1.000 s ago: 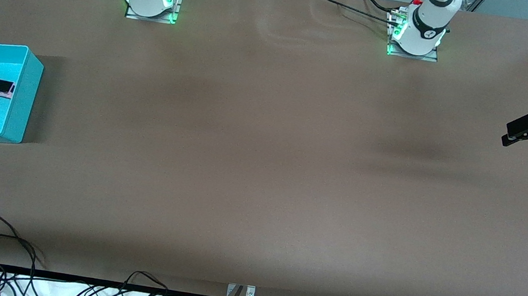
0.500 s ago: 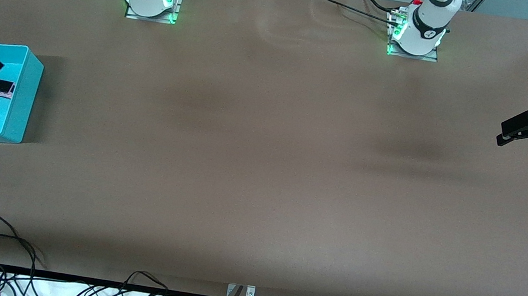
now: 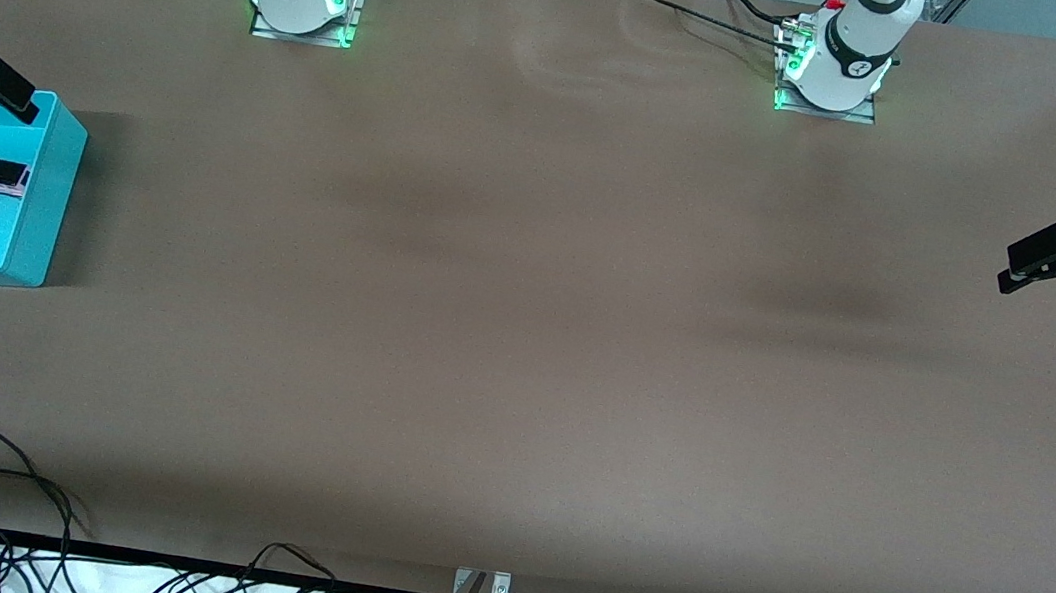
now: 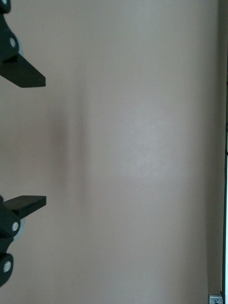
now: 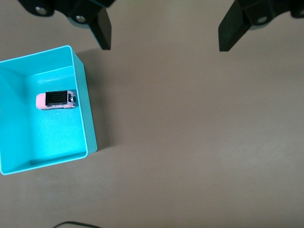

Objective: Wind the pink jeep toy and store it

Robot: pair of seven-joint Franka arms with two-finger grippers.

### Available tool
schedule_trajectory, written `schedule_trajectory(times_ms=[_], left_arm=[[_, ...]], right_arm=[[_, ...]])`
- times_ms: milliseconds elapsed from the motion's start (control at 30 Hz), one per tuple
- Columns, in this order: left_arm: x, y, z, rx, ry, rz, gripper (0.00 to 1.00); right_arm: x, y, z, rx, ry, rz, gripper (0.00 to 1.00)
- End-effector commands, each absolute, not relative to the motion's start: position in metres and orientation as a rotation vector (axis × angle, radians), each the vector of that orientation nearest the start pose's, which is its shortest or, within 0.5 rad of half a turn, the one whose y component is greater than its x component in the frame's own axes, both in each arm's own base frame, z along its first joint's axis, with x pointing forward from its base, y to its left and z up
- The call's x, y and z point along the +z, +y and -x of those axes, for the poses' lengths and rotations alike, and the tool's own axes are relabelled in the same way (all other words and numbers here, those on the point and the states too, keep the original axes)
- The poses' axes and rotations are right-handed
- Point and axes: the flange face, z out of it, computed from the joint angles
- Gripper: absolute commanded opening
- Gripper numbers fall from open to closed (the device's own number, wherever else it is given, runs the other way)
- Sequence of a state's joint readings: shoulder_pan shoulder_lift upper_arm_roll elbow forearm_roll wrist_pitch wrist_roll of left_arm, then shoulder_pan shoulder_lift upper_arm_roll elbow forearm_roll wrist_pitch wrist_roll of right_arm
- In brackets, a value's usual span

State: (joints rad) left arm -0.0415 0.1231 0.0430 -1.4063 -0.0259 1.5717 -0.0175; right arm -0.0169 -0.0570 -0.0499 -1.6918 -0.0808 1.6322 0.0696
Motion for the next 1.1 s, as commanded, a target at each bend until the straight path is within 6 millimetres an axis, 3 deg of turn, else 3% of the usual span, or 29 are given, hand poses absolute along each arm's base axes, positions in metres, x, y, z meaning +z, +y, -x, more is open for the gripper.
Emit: schedule_trajectory(times_ms=[0,233,367,1067], left_arm=[[0.642,-0.010,-0.590,-0.080,0.022,3.132,1.00],[0.643,-0.014,-0.590,-0.082,0.036,3.126,1.00],[0.644,-0.010,-0.591,-0.096,0.030,3.113,1.00],[0.646,0.001,-0.589,-0.093,-0.018,3.109,1.00]], right_arm=[[0.620,-0.024,-0.550,0.004,0.131,3.210,1.00],[0.615,-0.015,-0.563,-0.018,0.103,3.172,1.00],[0.614,-0.018,-0.561,-0.003,-0.013,3.175,1.00],[0.621,-0.015,-0.550,0.025,-0.007,3.160,1.00]])
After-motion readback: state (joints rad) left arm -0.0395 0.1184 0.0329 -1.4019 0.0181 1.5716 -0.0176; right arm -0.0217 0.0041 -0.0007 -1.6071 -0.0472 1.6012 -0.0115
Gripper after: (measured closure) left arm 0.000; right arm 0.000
